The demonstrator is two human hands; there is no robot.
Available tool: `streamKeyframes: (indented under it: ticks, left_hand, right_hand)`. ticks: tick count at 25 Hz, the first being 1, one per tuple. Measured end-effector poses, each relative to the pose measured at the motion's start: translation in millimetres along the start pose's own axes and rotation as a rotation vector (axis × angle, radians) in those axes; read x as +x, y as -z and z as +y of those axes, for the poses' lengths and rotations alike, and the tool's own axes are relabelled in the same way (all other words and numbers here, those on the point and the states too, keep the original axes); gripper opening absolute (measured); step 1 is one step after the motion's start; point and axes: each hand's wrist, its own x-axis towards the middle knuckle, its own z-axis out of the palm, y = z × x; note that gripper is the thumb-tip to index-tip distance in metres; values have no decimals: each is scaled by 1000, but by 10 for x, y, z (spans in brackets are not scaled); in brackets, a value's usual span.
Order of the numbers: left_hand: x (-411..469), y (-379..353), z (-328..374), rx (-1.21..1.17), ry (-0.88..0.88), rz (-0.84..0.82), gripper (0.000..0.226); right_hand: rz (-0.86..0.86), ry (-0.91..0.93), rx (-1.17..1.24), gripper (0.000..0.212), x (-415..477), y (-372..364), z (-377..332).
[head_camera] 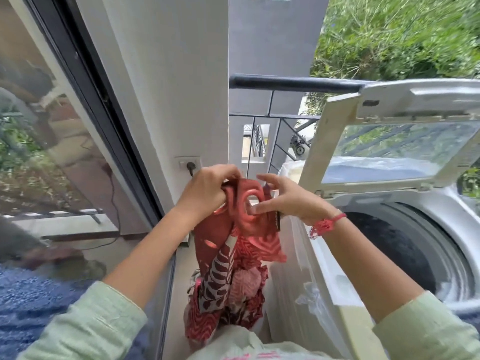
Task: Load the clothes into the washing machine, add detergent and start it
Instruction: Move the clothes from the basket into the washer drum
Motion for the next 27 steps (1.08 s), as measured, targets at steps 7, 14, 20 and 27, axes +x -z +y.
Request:
streamKeyframes:
  ticks: [7, 14, 20, 27]
  left_hand:
    - [-184, -91, -133, -394, 378, -304, 34]
    - [-478, -898, -145, -897, 461, -320, 50]
    - [-186, -606, 57, -721, 388, 186, 45]
    - [351, -165, 668, -383, -74, 270, 34]
  right_hand:
    - [102, 76, 546, 13, -74, 241, -89]
    - [566, 458, -22, 13, -353, 603, -266]
    - [845, 367, 302, 19, -502, 980, 121]
    - [106, 221, 234, 43, -303, 300, -36]
